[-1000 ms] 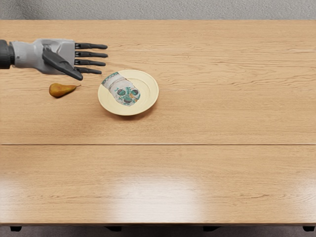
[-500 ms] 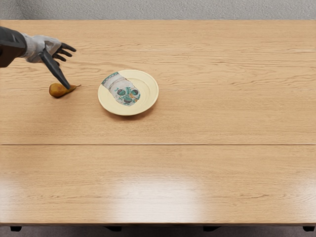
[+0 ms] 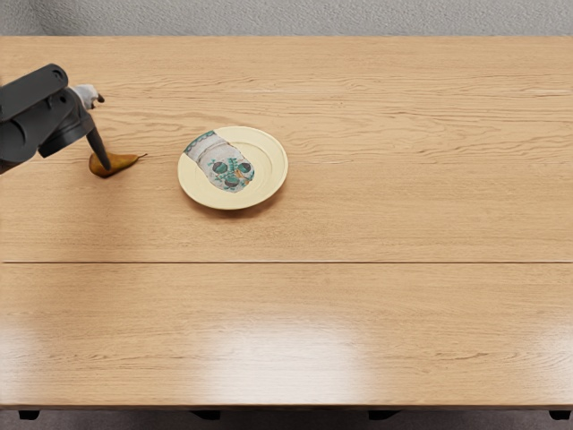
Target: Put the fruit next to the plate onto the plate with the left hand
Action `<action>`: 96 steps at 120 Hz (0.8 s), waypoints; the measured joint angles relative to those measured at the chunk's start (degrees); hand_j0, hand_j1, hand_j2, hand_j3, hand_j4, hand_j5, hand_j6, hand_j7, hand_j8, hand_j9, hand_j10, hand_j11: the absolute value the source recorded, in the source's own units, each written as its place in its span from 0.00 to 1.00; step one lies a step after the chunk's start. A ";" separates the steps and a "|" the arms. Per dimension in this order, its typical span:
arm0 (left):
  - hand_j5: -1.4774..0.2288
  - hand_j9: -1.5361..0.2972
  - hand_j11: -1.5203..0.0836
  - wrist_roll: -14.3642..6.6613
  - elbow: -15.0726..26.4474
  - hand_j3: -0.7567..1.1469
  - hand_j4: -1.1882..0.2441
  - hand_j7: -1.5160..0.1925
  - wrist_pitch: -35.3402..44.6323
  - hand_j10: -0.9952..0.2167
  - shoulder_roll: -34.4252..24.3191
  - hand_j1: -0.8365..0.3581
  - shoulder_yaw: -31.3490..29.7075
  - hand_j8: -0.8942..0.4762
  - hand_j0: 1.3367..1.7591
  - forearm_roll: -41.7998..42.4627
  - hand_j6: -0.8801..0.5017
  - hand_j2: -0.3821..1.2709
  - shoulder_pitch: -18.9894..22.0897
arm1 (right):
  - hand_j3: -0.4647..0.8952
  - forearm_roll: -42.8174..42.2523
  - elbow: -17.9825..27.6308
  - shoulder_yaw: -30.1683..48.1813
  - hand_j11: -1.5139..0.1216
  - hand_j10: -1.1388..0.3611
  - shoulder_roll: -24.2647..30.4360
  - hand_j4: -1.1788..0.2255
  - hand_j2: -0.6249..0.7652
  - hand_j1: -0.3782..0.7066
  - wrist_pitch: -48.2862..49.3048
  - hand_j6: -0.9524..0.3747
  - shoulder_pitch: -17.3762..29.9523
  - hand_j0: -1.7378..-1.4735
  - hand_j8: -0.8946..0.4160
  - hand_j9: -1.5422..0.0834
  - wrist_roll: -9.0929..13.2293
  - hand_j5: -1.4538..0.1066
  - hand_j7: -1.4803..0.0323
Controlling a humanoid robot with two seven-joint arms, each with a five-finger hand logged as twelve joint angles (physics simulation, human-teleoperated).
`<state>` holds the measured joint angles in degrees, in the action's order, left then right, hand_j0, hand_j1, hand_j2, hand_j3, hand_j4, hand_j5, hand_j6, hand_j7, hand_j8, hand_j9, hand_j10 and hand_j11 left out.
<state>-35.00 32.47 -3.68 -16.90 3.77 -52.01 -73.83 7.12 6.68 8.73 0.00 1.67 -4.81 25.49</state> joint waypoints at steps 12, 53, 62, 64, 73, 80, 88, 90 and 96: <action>0.76 0.74 0.84 0.00 -2.74 0.40 0.73 0.79 0.80 0.71 1.20 0.86 -2.22 0.55 0.76 0.00 0.54 0.25 0.20 | 0.34 0.00 0.00 -0.02 0.93 0.76 0.00 0.84 0.45 0.03 0.03 0.72 -0.01 0.30 0.68 0.95 0.00 0.93 0.98; 0.76 0.74 0.83 0.00 -4.48 0.40 0.73 0.78 1.22 0.70 5.16 0.85 -3.62 0.55 0.76 0.12 0.53 0.25 0.35 | 0.34 0.00 0.00 -0.03 0.93 0.76 0.00 0.84 0.45 0.03 0.03 0.72 -0.02 0.30 0.68 0.95 0.00 0.93 0.98; 0.76 0.74 0.83 0.00 -4.52 0.40 0.73 0.78 1.19 0.70 6.05 0.85 -3.63 0.55 0.76 0.14 0.53 0.25 0.42 | 0.34 0.00 0.00 -0.03 0.93 0.76 0.00 0.84 0.45 0.03 0.02 0.72 -0.02 0.30 0.68 0.95 0.00 0.93 0.98; 0.76 0.74 0.83 0.00 -4.54 0.40 0.73 0.78 1.21 0.70 6.08 0.85 -3.64 0.55 0.76 0.15 0.53 0.25 0.49 | 0.34 0.00 0.00 -0.03 0.93 0.76 0.00 0.84 0.45 0.03 0.01 0.72 -0.02 0.30 0.68 0.95 0.00 0.93 0.98; 0.76 0.74 0.83 0.00 -4.72 0.40 0.73 0.78 1.33 0.70 6.24 0.85 -3.65 0.54 0.76 0.16 0.53 0.25 0.53 | 0.34 -0.01 0.00 -0.03 0.93 0.76 0.00 0.84 0.45 0.03 0.03 0.72 -0.02 0.30 0.68 0.95 0.00 0.93 0.98; 0.75 0.73 0.83 0.00 -4.97 0.40 0.73 0.78 1.39 0.70 6.27 0.85 -3.66 0.54 0.76 0.16 0.53 0.25 0.69 | 0.34 -0.01 0.00 -0.03 0.93 0.76 0.00 0.84 0.45 0.03 0.05 0.72 -0.02 0.30 0.68 0.95 0.00 0.93 0.98; 0.75 0.73 0.83 0.00 -5.83 0.40 0.73 0.78 1.43 0.70 6.52 0.85 -3.67 0.54 0.76 0.24 0.53 0.25 1.82 | 0.34 -0.03 0.00 -0.03 0.93 0.76 0.00 0.84 0.45 0.03 0.06 0.72 -0.03 0.30 0.68 0.95 0.00 0.93 0.98; 0.75 0.73 0.83 0.00 -6.24 0.40 0.73 0.78 1.44 0.70 6.96 0.85 -3.67 0.54 0.76 0.27 0.53 0.25 1.90 | 0.34 -0.04 0.00 -0.03 0.93 0.76 0.00 0.84 0.45 0.03 0.06 0.72 -0.04 0.30 0.68 0.95 0.00 0.93 0.98; 0.75 0.73 0.83 0.00 -7.70 0.40 0.72 0.77 1.45 0.70 7.73 0.85 -3.67 0.54 0.76 0.37 0.53 0.25 2.22 | 0.34 -0.06 0.00 -0.03 0.93 0.76 0.00 0.84 0.45 0.03 0.07 0.72 -0.10 0.30 0.68 0.95 0.00 0.93 0.98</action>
<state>-35.00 24.78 -2.22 -9.17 0.10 -51.64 -71.61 7.06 6.68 8.70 0.00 1.74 -4.91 25.49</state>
